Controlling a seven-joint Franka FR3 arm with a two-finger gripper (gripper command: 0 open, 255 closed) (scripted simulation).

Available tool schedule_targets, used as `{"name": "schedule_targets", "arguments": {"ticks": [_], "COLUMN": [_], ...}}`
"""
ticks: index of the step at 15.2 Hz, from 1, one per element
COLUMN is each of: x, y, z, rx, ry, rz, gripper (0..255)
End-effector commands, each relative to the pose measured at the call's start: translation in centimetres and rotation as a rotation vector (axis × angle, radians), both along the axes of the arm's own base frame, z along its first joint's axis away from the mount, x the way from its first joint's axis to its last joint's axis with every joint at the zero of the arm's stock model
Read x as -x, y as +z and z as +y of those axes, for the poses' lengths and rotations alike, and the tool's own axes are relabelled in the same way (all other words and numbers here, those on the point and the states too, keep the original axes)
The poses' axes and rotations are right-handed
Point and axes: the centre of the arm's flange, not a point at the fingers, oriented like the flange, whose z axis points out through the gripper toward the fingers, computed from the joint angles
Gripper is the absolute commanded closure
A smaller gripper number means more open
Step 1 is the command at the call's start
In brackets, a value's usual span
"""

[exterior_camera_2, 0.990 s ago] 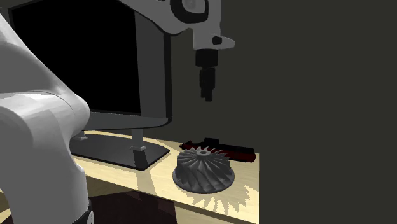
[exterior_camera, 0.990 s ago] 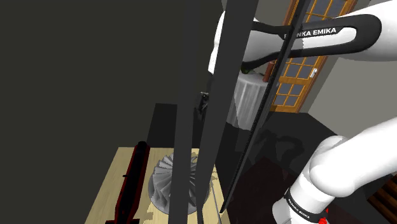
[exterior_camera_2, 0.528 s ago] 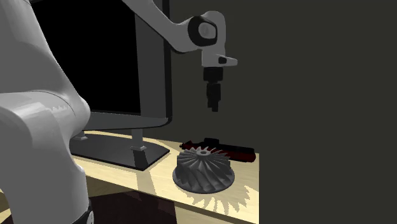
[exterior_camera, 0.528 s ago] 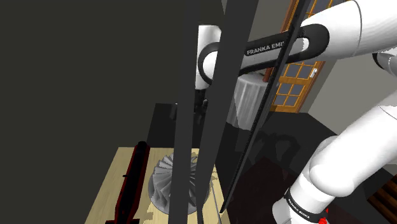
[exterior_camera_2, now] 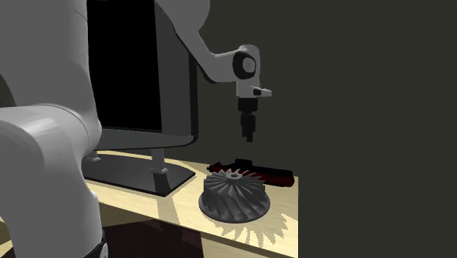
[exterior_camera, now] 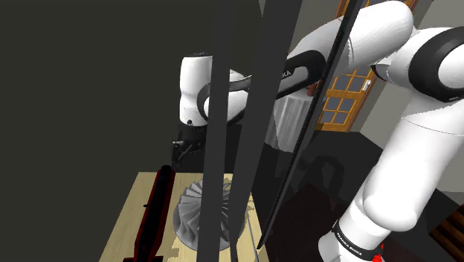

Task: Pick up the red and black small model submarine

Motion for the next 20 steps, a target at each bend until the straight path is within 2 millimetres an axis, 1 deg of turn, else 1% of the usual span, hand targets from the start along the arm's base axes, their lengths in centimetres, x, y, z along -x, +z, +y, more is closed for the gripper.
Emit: {"name": "schedule_targets", "arguments": {"ticks": [1,11,12,20], "x": [0.2,-4.3,-4.5,-4.5], "y": [-2.1,-10.4,-10.8,-14.8], "z": [3.2,13.0,13.5,13.5], "rx": [0.008,0.038,0.04,0.04], "ry": [0.025,0.028,0.028,0.029], "rz": [0.008,0.02,0.02,0.02], "gripper": [0,0,0,0]}}
